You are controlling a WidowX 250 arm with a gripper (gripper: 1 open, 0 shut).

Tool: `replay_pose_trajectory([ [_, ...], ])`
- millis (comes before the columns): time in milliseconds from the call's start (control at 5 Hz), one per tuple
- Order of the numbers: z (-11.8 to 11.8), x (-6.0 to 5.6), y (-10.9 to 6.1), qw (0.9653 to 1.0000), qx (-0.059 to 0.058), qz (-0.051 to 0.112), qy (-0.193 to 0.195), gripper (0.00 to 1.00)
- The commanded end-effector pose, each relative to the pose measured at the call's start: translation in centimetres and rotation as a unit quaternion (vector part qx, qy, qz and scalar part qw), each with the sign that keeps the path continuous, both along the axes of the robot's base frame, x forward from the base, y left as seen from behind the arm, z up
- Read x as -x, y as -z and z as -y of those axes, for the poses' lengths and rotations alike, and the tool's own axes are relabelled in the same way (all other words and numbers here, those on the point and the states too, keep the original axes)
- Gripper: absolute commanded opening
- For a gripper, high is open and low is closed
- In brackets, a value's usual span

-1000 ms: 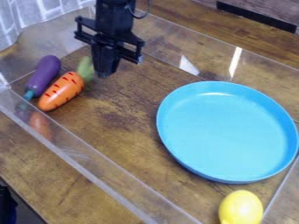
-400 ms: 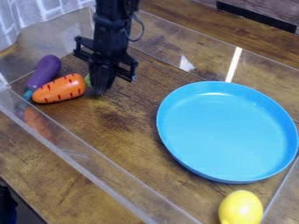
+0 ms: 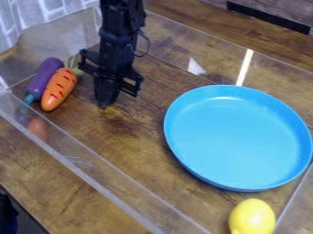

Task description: Move the carrot to the left side

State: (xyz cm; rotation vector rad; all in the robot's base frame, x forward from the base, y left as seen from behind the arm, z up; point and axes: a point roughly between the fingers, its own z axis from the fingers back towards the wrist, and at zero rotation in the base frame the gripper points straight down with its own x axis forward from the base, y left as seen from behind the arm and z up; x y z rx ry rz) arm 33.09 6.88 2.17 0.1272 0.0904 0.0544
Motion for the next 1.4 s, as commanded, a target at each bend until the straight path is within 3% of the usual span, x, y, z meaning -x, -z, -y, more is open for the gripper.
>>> replay_pose_trajectory([
  [0,0.2,-0.9,-0.8,0.9998,-0.006,0.016,0.009,0.0],
  [800,0.3,-1.6,-0.2,0.9997,-0.013,0.001,0.022,0.0],
  [1000,-0.7,-1.2,-0.2,0.9999,-0.008,0.001,0.015,1.0],
  [1200,-1.5,-0.6,-0.5,1.0,-0.003,0.001,0.009,1.0],
])
